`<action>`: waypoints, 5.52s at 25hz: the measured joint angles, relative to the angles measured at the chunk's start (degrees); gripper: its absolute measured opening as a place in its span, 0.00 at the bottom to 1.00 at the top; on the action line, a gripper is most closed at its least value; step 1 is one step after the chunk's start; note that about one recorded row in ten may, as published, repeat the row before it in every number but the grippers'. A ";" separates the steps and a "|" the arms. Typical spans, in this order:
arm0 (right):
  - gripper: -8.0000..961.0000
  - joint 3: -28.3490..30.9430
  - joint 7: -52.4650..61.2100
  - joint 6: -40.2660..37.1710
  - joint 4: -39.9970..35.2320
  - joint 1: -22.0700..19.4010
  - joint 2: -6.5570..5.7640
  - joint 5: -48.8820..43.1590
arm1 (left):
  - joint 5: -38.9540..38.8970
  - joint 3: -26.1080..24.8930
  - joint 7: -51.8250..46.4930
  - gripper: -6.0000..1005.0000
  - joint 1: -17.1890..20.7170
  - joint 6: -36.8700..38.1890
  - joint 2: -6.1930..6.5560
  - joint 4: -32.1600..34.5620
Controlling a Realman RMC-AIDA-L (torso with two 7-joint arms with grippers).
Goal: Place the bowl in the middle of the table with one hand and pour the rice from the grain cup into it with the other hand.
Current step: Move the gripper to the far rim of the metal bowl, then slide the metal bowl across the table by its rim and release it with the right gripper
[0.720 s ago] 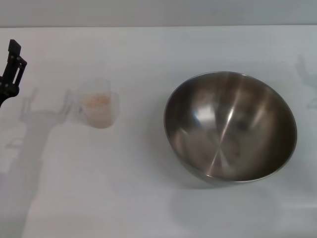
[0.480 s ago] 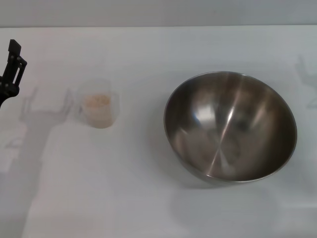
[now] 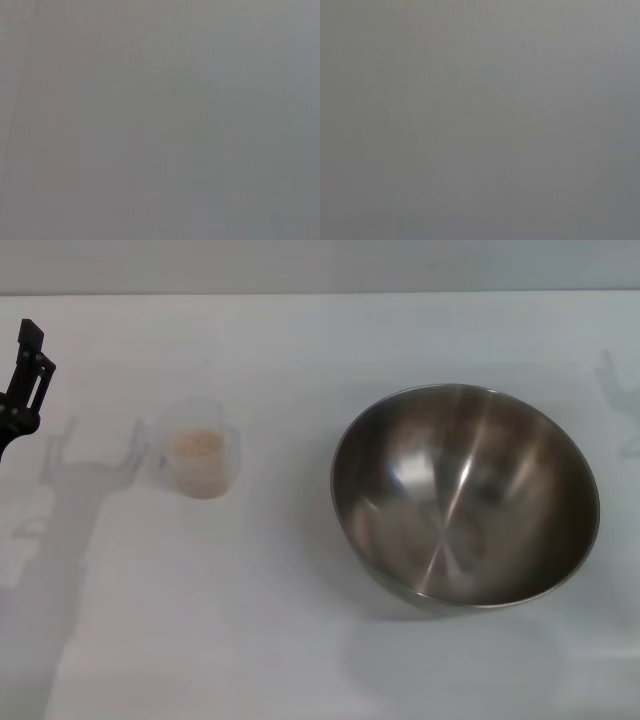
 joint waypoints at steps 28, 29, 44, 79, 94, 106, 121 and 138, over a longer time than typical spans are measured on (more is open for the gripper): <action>0.82 -3.00 7.72 47.39 46.92 -11.88 -8.49 -11.88 | -0.09 -0.64 0.00 0.83 -0.43 -0.14 0.00 0.19; 0.81 -2.88 8.96 51.86 50.83 -12.60 -9.02 -13.31 | -0.10 -0.66 0.00 0.83 -0.45 -0.14 -0.01 0.19; 0.80 16.44 -10.31 144.69 91.47 -6.11 -2.73 -10.01 | -0.08 -1.98 0.00 0.83 -0.48 -0.06 0.00 0.26; 0.76 36.28 -31.65 169.98 60.08 12.04 -2.33 -6.72 | -0.09 -3.43 -0.69 0.83 -0.06 0.37 0.00 0.58; 0.19 36.49 -33.59 170.02 60.23 11.88 -1.66 -5.02 | -0.09 -3.43 -0.71 0.83 0.07 0.73 0.00 0.52; 0.04 38.37 -33.83 170.30 63.38 11.55 -1.67 -4.35 | -0.09 -3.43 -0.74 0.83 0.18 0.95 0.00 0.45; 0.04 41.48 -33.77 166.75 66.35 12.55 -1.81 -0.60 | -0.09 -3.43 -0.84 0.83 0.12 1.41 0.00 0.37; 0.04 42.25 -35.13 159.26 57.51 15.00 -1.93 3.17 | -0.09 -3.46 -3.07 0.83 0.03 1.45 0.00 0.98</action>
